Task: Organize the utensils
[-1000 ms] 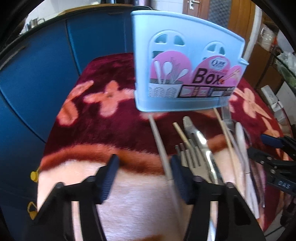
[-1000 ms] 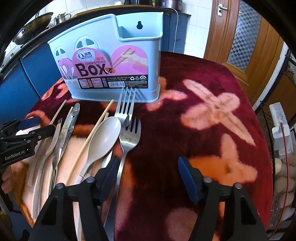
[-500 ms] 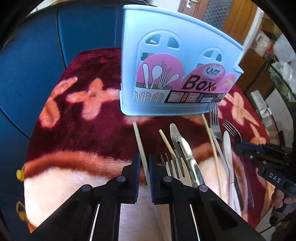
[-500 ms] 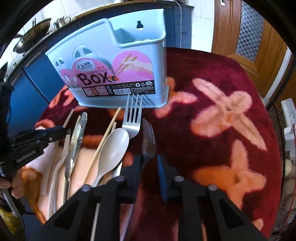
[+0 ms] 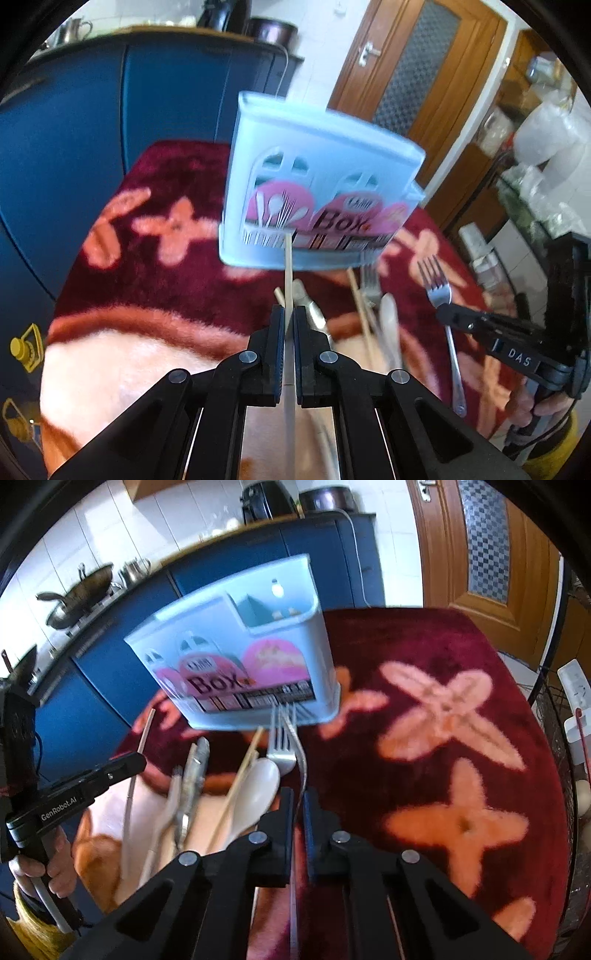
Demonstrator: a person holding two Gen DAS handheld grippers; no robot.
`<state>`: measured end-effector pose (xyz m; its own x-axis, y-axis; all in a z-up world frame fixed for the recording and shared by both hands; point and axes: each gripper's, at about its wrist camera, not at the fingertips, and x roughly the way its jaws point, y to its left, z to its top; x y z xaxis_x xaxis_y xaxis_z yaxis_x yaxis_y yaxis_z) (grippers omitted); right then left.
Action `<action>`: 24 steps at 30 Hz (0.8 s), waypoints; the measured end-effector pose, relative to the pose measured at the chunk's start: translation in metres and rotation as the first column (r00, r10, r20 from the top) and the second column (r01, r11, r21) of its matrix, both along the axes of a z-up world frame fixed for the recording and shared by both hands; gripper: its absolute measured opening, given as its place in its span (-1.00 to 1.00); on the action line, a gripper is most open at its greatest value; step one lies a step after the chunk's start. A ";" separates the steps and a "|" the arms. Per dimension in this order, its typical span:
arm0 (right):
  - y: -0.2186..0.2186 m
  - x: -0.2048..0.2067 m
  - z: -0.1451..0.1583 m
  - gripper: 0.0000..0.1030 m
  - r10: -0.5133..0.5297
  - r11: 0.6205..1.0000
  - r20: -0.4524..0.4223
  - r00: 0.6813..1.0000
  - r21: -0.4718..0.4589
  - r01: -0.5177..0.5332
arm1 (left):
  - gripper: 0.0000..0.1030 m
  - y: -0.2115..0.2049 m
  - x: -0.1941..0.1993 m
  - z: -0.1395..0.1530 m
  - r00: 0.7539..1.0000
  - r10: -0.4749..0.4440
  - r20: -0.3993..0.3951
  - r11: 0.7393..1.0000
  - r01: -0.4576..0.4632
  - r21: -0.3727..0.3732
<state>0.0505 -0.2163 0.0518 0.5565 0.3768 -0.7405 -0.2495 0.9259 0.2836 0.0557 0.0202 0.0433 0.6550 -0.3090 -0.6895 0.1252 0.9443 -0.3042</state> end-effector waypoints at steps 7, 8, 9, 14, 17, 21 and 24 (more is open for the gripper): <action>-0.005 -0.018 0.036 -0.93 -0.030 1.000 0.146 0.989 0.014 0.028 | -0.92 -0.004 -0.016 0.037 0.989 0.019 0.147 0.999 -0.014 -0.036; -0.006 -0.020 0.041 -0.93 -0.034 0.999 0.161 0.986 0.015 0.032 | -0.92 -0.005 -0.018 0.043 0.986 0.019 0.168 0.999 -0.014 -0.031; -0.007 -0.022 0.046 -0.93 -0.039 0.999 0.184 0.982 0.016 0.037 | -0.92 -0.006 -0.020 0.050 0.981 0.019 0.191 1.000 -0.014 -0.026; -0.011 -0.028 0.066 -0.94 -0.058 0.998 0.256 0.965 0.020 0.055 | -0.92 -0.006 -0.022 0.073 0.968 0.017 0.250 0.999 -0.008 -0.037; -0.010 -0.026 0.075 -0.94 -0.061 0.998 0.279 0.958 0.026 0.056 | -0.92 -0.005 -0.022 0.086 0.959 0.019 0.283 0.999 -0.009 -0.035; -0.009 -0.023 0.086 -0.94 -0.063 0.998 0.313 0.948 0.030 0.056 | -0.92 -0.006 -0.018 0.104 0.946 0.024 0.324 1.000 -0.019 -0.018; -0.009 -0.019 0.094 -0.94 -0.070 0.997 0.331 0.941 0.035 0.062 | -0.92 -0.004 -0.012 0.118 0.935 0.035 0.353 0.999 -0.035 -0.007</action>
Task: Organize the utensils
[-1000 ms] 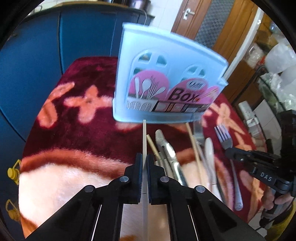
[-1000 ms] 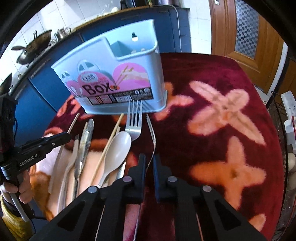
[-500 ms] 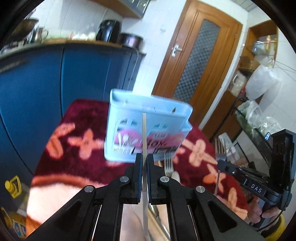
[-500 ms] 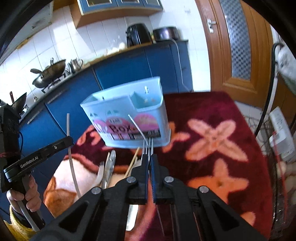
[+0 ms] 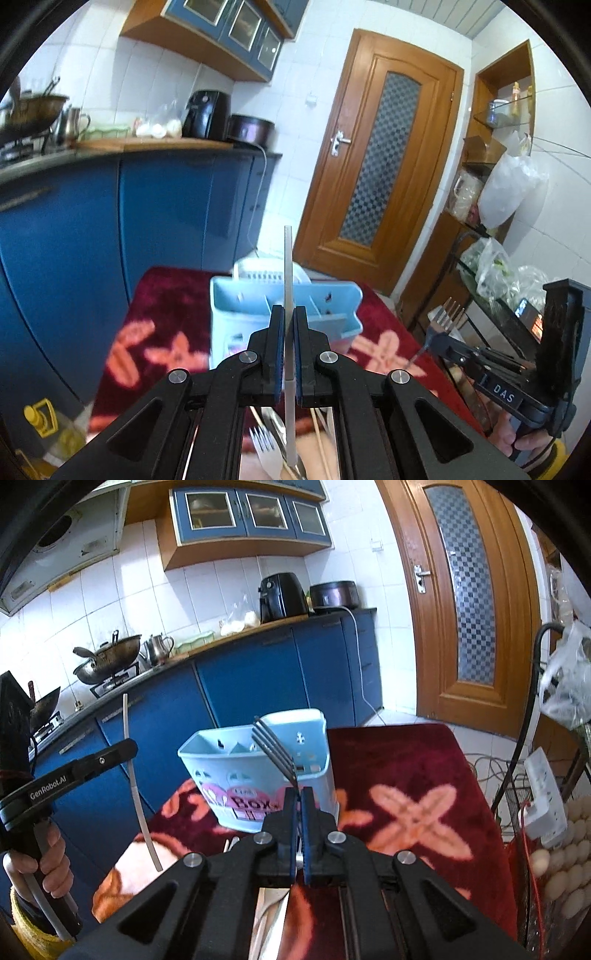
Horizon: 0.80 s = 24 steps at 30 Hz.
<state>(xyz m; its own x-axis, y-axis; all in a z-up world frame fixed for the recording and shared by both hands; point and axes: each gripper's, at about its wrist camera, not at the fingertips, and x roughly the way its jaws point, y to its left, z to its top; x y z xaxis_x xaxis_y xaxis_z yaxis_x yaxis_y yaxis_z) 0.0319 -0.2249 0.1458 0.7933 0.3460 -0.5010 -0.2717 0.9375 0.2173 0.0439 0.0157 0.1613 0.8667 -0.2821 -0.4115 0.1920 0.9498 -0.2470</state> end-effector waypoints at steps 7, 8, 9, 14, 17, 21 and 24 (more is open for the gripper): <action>-0.004 0.016 0.021 -0.94 -0.010 1.000 0.050 0.999 0.011 0.010 | -0.92 0.005 0.019 0.034 0.997 0.040 0.072 0.999 -0.040 0.006; -0.004 0.019 0.025 -0.94 -0.012 1.000 0.058 0.998 0.011 0.012 | -0.92 0.005 0.023 0.040 0.996 0.045 0.082 0.999 -0.045 0.007; -0.005 0.022 0.028 -0.94 -0.015 1.000 0.065 0.998 0.010 0.014 | -0.92 0.005 0.028 0.045 0.994 0.051 0.092 0.999 -0.051 0.007; -0.003 0.040 0.043 -0.94 -0.024 1.000 0.093 0.995 0.013 0.023 | -0.92 0.007 0.047 0.062 0.987 0.079 0.137 0.997 -0.080 0.003; 0.000 0.050 0.050 -0.94 -0.027 1.000 0.104 0.994 0.017 0.025 | -0.92 0.006 0.058 0.068 0.983 0.097 0.158 0.995 -0.100 0.011; 0.008 0.065 0.057 -0.94 -0.031 0.999 0.133 0.991 0.017 0.029 | -0.92 0.005 0.074 0.072 0.976 0.124 0.177 0.991 -0.132 0.032; 0.013 0.077 0.057 -0.94 -0.028 0.999 0.141 0.990 0.024 0.025 | -0.92 0.007 0.087 0.064 0.974 0.144 0.176 0.987 -0.155 0.049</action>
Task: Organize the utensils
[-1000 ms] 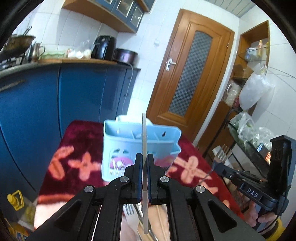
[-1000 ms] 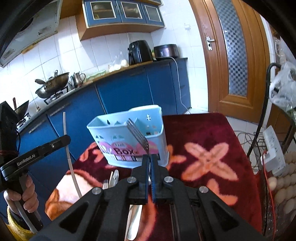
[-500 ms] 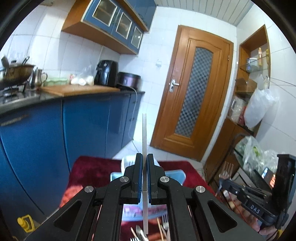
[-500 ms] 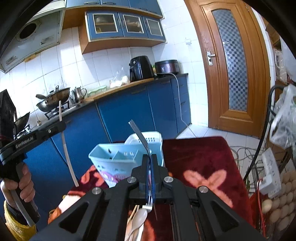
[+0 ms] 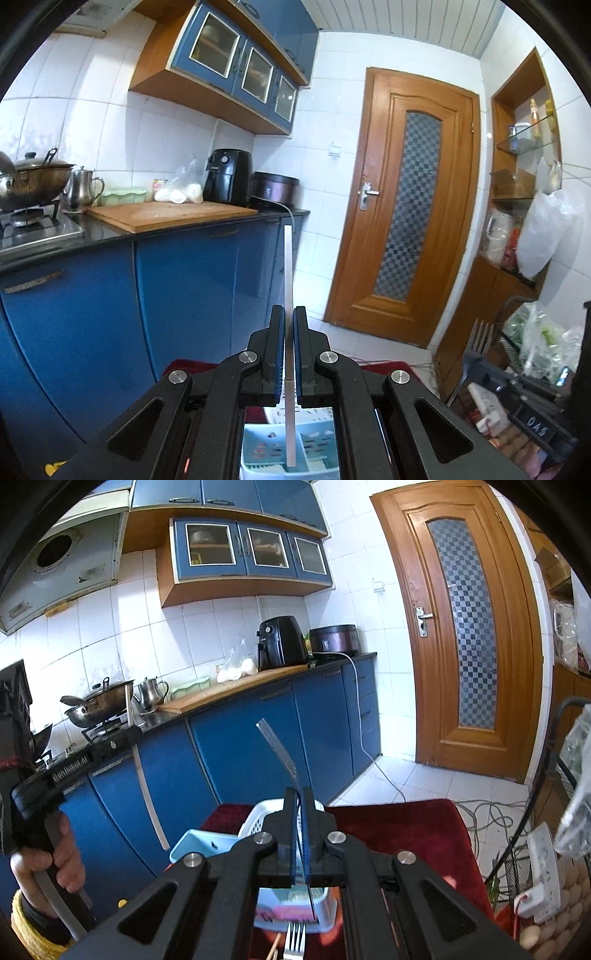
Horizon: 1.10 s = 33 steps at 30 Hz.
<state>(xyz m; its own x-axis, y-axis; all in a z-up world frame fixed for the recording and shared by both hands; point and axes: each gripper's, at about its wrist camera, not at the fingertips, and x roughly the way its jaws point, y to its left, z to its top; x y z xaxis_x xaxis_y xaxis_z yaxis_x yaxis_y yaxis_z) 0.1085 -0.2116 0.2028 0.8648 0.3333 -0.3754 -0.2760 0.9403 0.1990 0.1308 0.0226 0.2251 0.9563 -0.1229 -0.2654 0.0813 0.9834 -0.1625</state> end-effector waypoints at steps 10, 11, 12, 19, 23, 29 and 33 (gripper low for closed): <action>0.019 0.028 -0.024 -0.93 0.012 1.000 -0.009 1.000 -0.015 -0.013 | -0.92 0.008 0.035 -0.049 0.997 0.028 -0.074 0.999 -0.029 -0.016; 0.022 0.030 -0.029 -0.93 0.016 1.000 -0.022 1.000 -0.018 -0.017 | -0.92 0.009 0.037 -0.054 0.996 0.025 -0.087 0.999 -0.026 -0.020; 0.023 0.032 -0.033 -0.93 0.017 1.000 -0.032 0.999 -0.019 -0.018 | -0.92 0.008 0.039 -0.059 0.995 0.018 -0.102 1.000 -0.020 -0.021; 0.024 0.035 -0.057 -0.92 0.023 1.000 -0.089 0.996 -0.018 -0.024 | -0.92 0.000 0.041 -0.087 0.989 0.000 -0.147 1.000 0.000 0.003; 0.023 0.038 -0.065 -0.92 0.026 1.000 -0.114 0.993 -0.011 -0.027 | -0.92 -0.006 0.036 -0.095 0.989 0.000 -0.146 1.000 0.003 0.022; 0.021 0.039 -0.076 -0.91 0.027 1.000 -0.147 0.989 -0.005 -0.028 | -0.92 -0.013 0.031 -0.106 0.989 -0.002 -0.150 0.999 0.008 0.042; 0.019 0.039 -0.082 -0.89 0.025 1.000 -0.169 0.985 -0.002 -0.026 | -0.92 -0.013 0.032 -0.113 0.985 -0.003 -0.171 0.999 0.009 0.038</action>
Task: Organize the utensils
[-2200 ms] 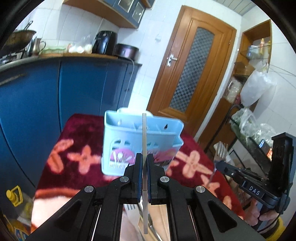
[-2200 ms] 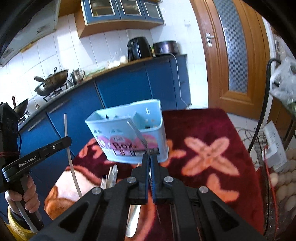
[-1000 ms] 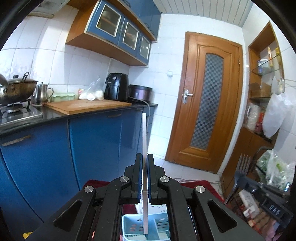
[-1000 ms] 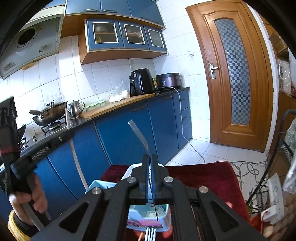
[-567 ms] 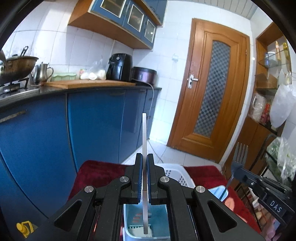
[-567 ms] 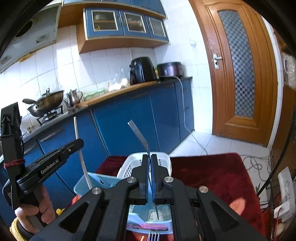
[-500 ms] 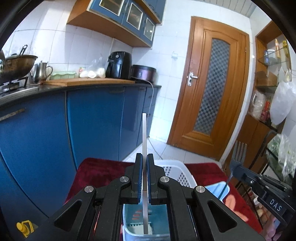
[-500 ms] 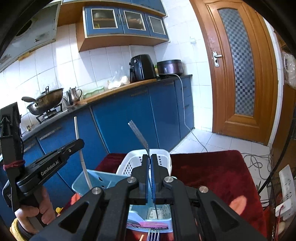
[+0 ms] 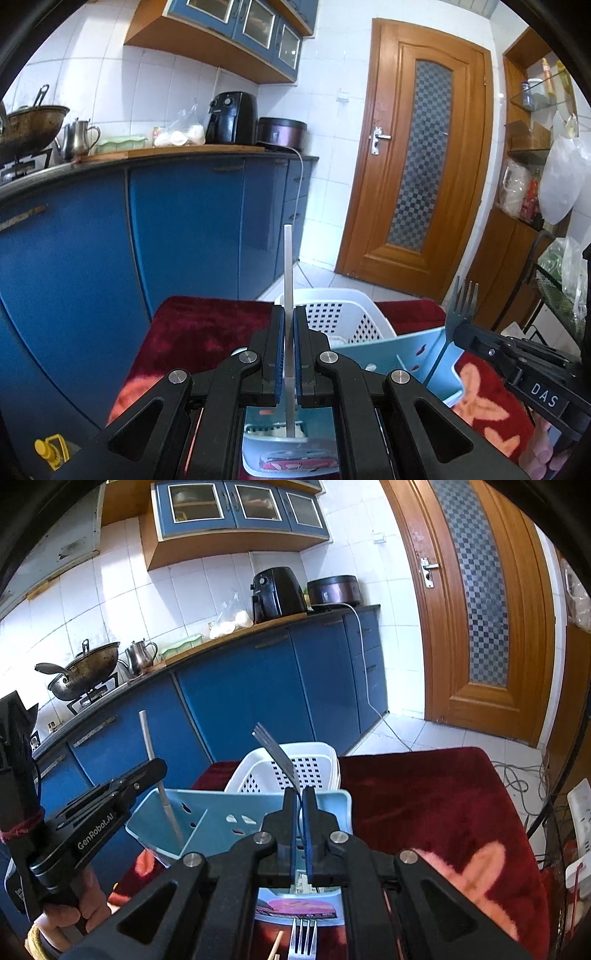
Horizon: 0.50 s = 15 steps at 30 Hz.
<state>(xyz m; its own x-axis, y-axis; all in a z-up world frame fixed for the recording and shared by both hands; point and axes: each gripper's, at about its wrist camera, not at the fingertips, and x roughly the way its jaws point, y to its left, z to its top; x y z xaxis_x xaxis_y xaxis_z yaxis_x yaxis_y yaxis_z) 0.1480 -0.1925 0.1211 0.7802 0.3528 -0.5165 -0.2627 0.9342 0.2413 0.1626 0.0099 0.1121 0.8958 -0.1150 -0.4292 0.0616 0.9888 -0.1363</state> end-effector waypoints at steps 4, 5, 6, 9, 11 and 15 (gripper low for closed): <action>-0.002 0.000 -0.003 -0.88 -0.005 1.000 -0.012 1.000 0.005 0.005 | -0.92 0.003 0.001 -0.007 1.000 0.002 -0.023 1.000 -0.003 -0.013; -0.002 -0.001 -0.003 -0.88 -0.005 1.000 -0.013 1.000 0.007 0.005 | -0.92 0.003 0.001 -0.009 1.000 0.004 -0.028 1.000 -0.004 -0.015; -0.002 -0.001 -0.003 -0.88 -0.004 1.000 -0.013 1.000 0.009 0.004 | -0.92 0.003 0.001 -0.010 0.999 0.004 -0.033 1.000 -0.004 -0.018; -0.001 -0.001 -0.003 -0.88 -0.002 1.000 -0.020 1.000 0.010 0.002 | -0.92 0.003 0.001 -0.011 0.999 0.004 -0.037 1.000 -0.005 -0.024; 0.000 0.000 -0.002 -0.88 0.005 1.000 -0.027 1.000 0.022 -0.004 | -0.91 0.002 0.000 -0.012 0.999 -0.001 -0.044 1.000 -0.001 -0.030; 0.000 -0.004 0.001 -0.69 0.008 0.999 -0.018 1.000 0.034 -0.007 | -0.86 0.001 0.000 -0.011 0.998 -0.020 -0.068 0.999 0.017 -0.046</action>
<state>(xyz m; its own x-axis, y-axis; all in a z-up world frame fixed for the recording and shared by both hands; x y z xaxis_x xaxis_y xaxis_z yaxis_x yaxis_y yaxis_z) 0.1445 -0.1929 0.1220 0.7679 0.3764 -0.5183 -0.2652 0.9233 0.2777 0.1622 0.0112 0.1015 0.8622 -0.1520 -0.4832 0.0690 0.9802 -0.1854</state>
